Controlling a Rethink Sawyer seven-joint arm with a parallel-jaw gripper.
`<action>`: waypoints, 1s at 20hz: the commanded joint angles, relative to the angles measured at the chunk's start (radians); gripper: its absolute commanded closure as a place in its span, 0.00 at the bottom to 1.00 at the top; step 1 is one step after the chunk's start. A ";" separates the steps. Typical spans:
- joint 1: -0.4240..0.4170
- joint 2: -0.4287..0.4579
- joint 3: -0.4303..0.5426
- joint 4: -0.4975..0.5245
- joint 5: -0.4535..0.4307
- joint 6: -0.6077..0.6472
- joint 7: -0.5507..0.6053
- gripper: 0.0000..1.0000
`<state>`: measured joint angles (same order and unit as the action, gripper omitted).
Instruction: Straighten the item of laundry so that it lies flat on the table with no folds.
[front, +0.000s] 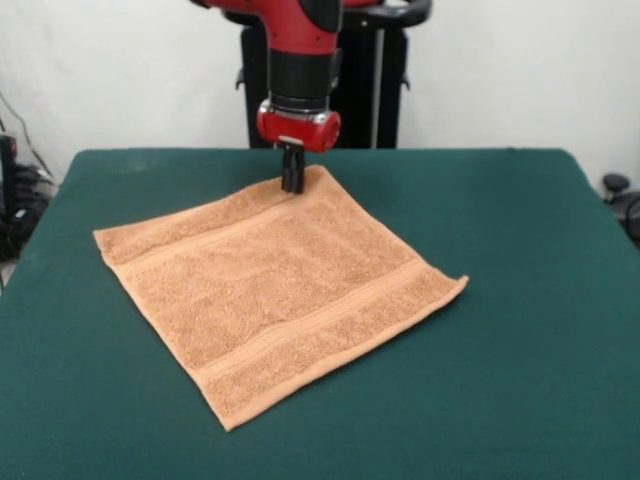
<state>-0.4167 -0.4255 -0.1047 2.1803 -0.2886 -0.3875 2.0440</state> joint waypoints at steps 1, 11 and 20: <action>0.103 0.054 0.028 -0.011 0.070 0.167 0.113 1.00; 0.207 0.034 0.091 -0.195 0.184 0.336 0.111 1.00; 0.244 0.135 0.123 -0.415 0.231 0.421 0.098 1.00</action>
<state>-0.2201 -0.4396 -0.1373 2.0484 -0.1690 0.0116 2.0440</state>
